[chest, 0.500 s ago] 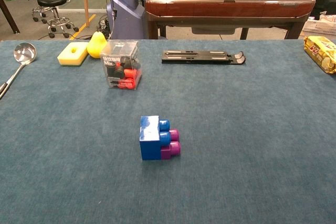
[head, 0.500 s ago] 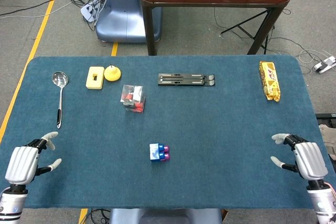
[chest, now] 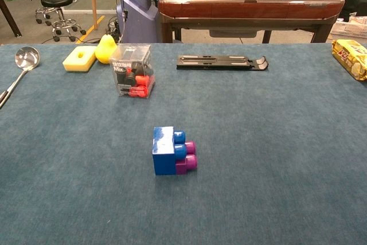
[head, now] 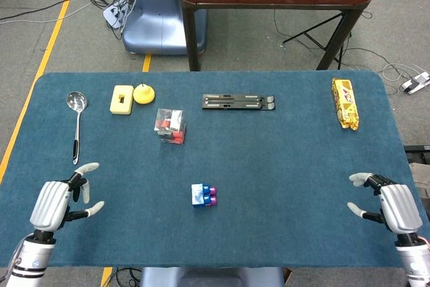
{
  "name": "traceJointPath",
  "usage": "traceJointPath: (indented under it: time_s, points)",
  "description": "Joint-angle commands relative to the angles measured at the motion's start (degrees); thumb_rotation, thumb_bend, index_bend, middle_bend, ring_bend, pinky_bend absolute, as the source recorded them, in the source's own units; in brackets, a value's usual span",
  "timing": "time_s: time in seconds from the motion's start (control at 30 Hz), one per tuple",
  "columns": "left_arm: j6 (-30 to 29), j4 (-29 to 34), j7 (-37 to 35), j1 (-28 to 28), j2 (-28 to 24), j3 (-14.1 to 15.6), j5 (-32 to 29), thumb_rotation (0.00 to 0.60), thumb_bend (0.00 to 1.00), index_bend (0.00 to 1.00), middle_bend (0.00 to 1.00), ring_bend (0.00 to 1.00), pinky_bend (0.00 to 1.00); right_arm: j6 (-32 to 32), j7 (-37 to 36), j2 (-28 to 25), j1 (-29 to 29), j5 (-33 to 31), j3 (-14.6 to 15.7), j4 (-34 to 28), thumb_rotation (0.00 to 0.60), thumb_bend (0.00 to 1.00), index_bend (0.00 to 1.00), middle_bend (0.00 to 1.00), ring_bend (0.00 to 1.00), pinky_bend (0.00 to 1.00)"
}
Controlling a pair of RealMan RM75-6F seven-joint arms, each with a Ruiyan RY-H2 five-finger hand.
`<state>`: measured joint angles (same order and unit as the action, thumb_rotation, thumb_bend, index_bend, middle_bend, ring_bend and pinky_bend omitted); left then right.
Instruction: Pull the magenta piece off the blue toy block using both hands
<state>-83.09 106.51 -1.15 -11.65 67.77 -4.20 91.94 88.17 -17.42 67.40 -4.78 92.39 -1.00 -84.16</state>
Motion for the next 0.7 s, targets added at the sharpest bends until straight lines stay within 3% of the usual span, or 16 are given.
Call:
traceJointPath:
  time_s: [0.03, 0.3, 0.7]
  points:
    - [4.48, 5.01, 1.8, -4.09, 0.53, -1.75, 0.95, 0.6, 0.0, 0.23, 1.0, 0.98, 1.0, 0.26, 0.04, -0.2, 0.15, -0.07, -0.1, -0.11, 0.6, 0.04, 0.41, 0.48, 0.45, 0.6]
    - [16.64, 7.86, 10.16, -14.12, 6.4, -5.43, -2.86, 0.6, 0.0, 0.21, 1.0, 1.0, 1.0, 0.05, 0.06, -0.49, 0.6, -0.76, 0.04, -0.2, 0.6, 0.04, 0.41, 0.48, 0.45, 0.6]
    - [24.99, 4.75, 27.53, -23.87, 19.25, -7.42, -12.09, 0.6, 0.0, 0.14, 1.0, 1.0, 1.0, -1.03, -0.04, 0.4, 0.34, -1.81, -0.42, 1.37, 0.6, 0.05, 0.41, 0.48, 0.45, 0.61]
